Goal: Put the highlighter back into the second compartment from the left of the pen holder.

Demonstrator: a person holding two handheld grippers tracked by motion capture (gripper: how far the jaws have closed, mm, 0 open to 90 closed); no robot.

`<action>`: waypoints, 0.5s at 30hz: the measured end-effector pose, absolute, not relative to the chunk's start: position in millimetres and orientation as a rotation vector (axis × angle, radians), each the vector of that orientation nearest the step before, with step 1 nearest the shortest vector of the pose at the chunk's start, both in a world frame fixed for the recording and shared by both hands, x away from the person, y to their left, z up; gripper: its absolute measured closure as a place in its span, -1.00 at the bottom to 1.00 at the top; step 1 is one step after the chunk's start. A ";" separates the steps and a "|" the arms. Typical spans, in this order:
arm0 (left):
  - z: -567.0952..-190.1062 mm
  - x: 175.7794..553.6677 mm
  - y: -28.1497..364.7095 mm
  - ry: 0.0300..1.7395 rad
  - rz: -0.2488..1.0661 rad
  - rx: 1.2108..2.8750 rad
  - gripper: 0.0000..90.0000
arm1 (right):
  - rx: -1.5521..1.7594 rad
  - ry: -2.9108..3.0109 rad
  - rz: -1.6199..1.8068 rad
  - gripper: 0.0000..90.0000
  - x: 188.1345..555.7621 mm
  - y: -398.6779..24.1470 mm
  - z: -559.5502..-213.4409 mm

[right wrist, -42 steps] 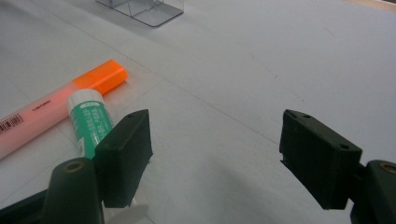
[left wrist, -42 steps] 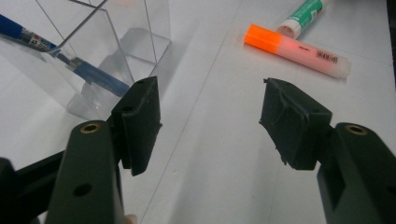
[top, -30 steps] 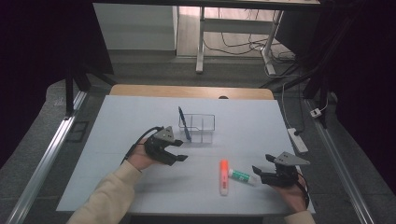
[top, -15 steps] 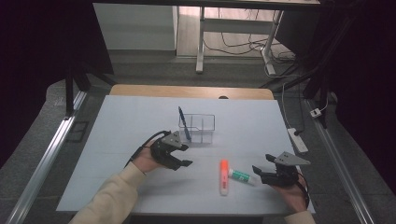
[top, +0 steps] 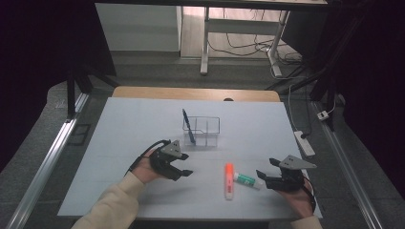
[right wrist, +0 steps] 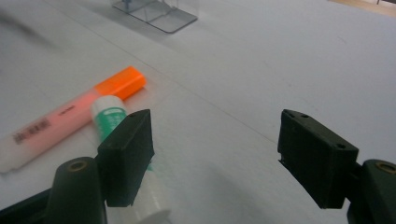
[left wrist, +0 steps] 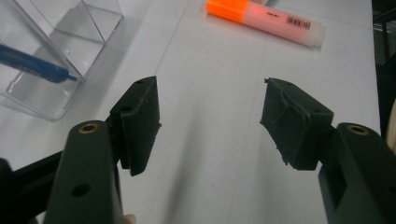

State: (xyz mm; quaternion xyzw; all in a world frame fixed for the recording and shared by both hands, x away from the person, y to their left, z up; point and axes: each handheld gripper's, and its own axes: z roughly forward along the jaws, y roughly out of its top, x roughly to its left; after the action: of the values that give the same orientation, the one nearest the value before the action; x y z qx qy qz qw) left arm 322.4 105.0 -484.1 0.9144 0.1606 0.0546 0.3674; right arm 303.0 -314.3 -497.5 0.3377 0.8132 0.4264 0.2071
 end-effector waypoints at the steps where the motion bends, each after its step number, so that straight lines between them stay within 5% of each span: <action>1: -484.6 320.1 106.5 0.418 0.145 2.350 -0.19 | 0.931 2.274 1.188 -0.41 301.7 -311.8 -495.8; 15: -493.0 293.6 149.1 0.599 0.209 2.283 -0.20 | 0.929 2.398 1.159 -0.41 300.3 -280.5 -487.4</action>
State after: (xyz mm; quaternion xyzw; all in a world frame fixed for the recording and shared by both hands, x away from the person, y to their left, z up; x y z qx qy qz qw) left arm 293.6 149.1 -493.0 0.8925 0.2343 0.0819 0.3766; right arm 300.3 -280.5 -487.4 0.3253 0.8391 0.4056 0.1598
